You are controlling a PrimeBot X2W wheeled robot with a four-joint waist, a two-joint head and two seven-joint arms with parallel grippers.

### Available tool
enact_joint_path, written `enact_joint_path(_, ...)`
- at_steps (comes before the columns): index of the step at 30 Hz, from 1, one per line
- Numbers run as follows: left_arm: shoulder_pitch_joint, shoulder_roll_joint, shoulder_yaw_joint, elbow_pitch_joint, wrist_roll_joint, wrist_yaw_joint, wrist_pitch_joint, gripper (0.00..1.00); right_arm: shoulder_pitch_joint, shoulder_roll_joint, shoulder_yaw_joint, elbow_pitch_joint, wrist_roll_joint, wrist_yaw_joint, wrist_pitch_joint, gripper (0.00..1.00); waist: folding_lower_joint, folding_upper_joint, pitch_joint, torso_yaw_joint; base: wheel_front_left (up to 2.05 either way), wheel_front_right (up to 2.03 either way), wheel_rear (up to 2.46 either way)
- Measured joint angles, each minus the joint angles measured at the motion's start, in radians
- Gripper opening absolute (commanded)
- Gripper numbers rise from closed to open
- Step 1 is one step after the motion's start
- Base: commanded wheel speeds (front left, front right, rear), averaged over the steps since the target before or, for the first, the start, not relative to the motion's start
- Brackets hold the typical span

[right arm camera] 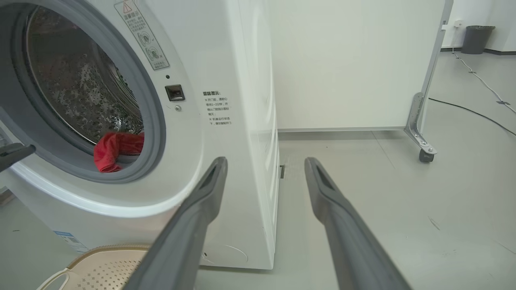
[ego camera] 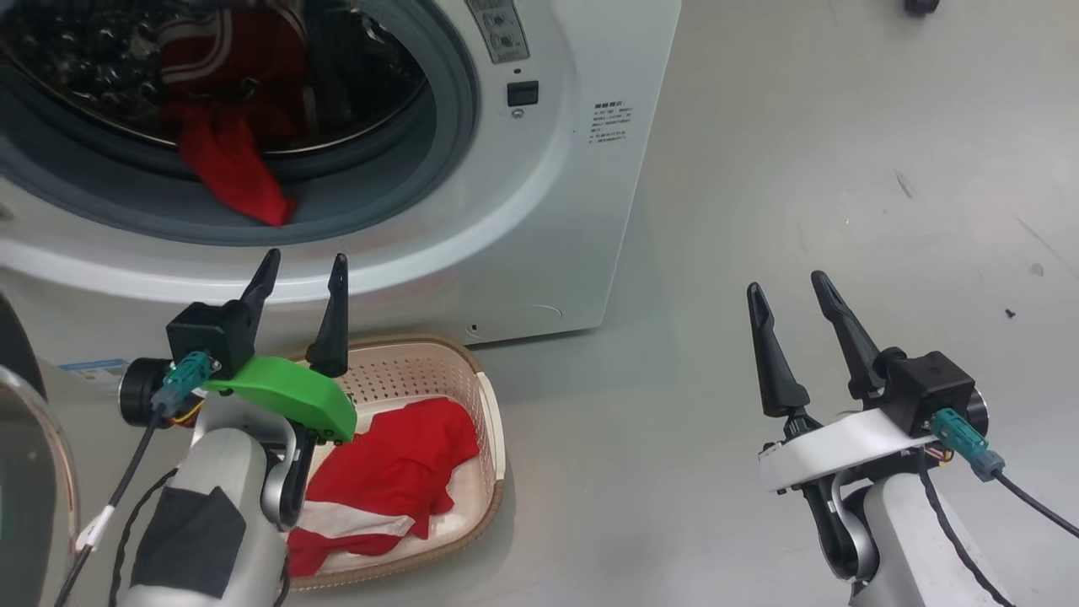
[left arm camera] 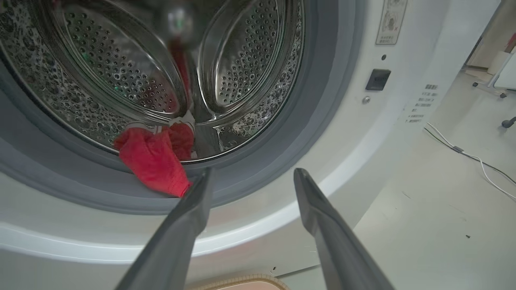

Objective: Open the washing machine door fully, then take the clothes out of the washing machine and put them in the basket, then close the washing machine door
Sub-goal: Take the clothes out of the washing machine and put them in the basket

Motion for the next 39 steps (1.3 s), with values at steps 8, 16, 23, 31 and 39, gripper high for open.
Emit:
enact_joint_path(8, 0.11, 0.006, 0.01, -0.123, 0.033, 0.035, 0.0, 1.0, 0.043, 0.0, -0.002, 0.002, 0.0, 0.001, 0.0, 1.0, 0.0, 0.0, -0.079, 0.027, 0.0, 0.0, 0.0)
enact_joint_path(16, 0.247, 0.014, 0.016, -0.216, 0.05, 0.071, 0.0, 1.0, 0.1, 0.001, -0.026, 0.003, -0.007, 0.0, 0.0, 1.0, 0.0, 0.0, -0.145, 0.046, 0.0, 0.0, 0.0)
enact_joint_path(23, 0.352, 0.025, 0.017, -0.283, 0.058, 0.098, 0.0, 1.0, 0.149, 0.002, -0.027, 0.006, -0.009, -0.001, 0.0, 1.0, 0.0, 0.0, -0.194, 0.058, 0.0, 0.0, 0.0)
enact_joint_path(31, 0.457, 0.027, 0.02, -0.359, 0.058, 0.123, 0.0, 1.0, 0.185, 0.002, -0.025, 0.005, -0.02, -0.002, 0.0, 1.0, -0.0001, 0.0, -0.224, 0.062, 0.0, 0.0, 0.0)
enact_joint_path(39, 0.514, 0.03, 0.019, -0.428, 0.058, 0.133, 0.0, 1.0, 0.2, 0.003, -0.027, -0.001, -0.02, -0.004, 0.0, 1.0, 0.0, 0.0, -0.224, 0.067, 0.0, 0.0, 0.0)
